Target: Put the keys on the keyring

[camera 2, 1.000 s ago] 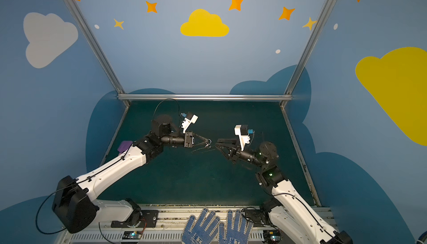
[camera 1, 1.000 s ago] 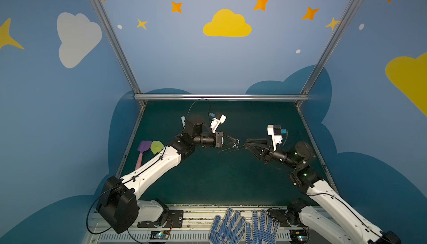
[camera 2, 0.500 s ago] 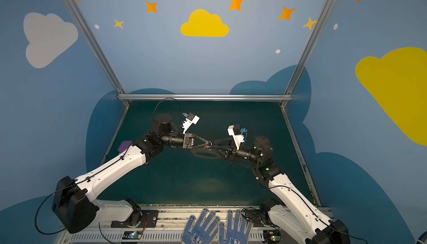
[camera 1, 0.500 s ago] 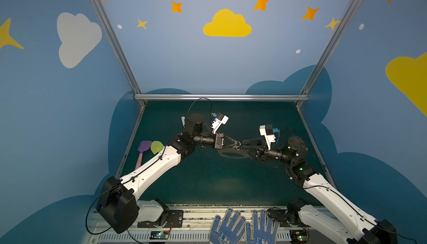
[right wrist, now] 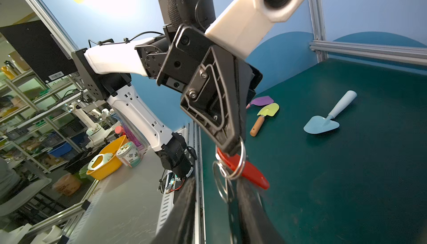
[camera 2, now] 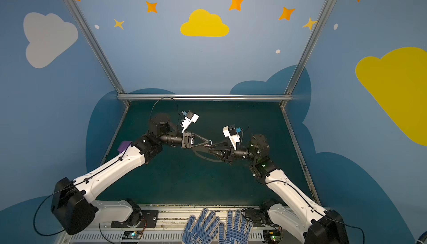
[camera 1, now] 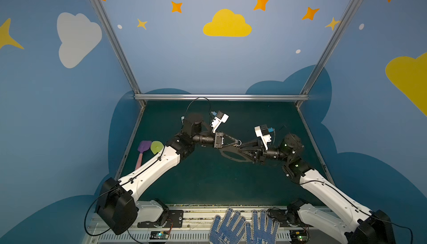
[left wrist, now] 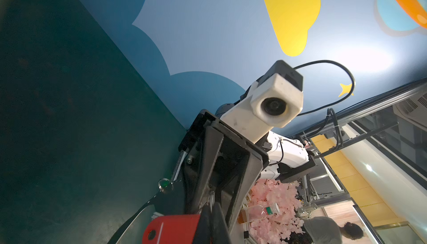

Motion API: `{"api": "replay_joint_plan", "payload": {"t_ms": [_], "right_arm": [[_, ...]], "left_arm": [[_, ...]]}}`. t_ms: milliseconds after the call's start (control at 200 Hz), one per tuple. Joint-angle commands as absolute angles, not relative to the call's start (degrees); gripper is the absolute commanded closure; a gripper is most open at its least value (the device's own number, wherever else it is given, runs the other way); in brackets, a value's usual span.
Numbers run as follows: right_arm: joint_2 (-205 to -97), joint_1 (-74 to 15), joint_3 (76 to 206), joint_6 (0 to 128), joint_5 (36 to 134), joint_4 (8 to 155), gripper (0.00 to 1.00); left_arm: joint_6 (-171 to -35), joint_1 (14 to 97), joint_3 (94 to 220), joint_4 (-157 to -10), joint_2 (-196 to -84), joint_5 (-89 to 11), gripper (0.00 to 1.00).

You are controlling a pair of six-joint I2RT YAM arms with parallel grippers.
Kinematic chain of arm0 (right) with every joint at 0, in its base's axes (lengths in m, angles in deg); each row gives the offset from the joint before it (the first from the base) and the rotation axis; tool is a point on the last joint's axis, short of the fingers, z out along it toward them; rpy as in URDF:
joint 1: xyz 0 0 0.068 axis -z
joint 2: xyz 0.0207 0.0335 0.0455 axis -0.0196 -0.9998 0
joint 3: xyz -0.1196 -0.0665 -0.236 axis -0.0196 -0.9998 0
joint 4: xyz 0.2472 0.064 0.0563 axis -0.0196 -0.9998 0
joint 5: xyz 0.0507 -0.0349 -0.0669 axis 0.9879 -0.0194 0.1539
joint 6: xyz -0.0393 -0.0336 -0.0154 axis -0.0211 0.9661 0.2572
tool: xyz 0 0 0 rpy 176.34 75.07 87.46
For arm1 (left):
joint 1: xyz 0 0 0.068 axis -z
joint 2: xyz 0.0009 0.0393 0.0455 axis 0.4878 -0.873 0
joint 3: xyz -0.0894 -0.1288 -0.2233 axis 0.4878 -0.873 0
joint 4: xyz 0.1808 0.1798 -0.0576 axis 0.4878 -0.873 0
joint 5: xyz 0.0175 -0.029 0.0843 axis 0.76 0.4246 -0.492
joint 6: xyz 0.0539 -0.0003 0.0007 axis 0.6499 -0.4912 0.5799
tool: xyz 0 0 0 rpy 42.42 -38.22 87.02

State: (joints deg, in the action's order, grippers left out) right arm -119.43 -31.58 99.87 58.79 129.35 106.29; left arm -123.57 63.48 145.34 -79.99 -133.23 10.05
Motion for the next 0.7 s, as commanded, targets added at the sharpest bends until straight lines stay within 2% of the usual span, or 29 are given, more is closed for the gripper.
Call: {"api": "replay_joint_plan", "payload": {"t_ms": [0, 70, 135, 340, 681, 696], "right_arm": [[-119.9, -32.4, 102.3, 58.8, 131.1, 108.4, 0.86], [-120.2, -33.0, 102.5, 59.2, 131.1, 107.6, 0.91], [-120.5, -33.7, 102.6, 59.9, 130.7, 106.9, 1.00], [-122.0, -35.9, 102.6, 60.8, 128.6, 106.1, 1.00], [-121.5, -37.1, 104.3, 62.3, 124.6, 99.6, 1.00], [-121.4, -37.1, 104.2, 62.3, 124.7, 99.4, 0.94]], "left_arm": [[-124.2, 63.4, 144.9, -76.6, -131.1, 10.2, 0.96], [-124.7, 63.4, 144.6, -75.7, -130.9, 9.7, 0.96], [-125.3, 63.5, 144.3, -75.2, -130.7, 9.0, 0.96], [-126.0, 64.5, 144.0, -74.3, -131.3, 8.4, 0.96], [-125.7, 63.8, 141.7, -77.6, -129.6, 1.5, 0.96], [-125.8, 63.8, 141.6, -77.5, -129.6, 1.4, 0.96]]}}
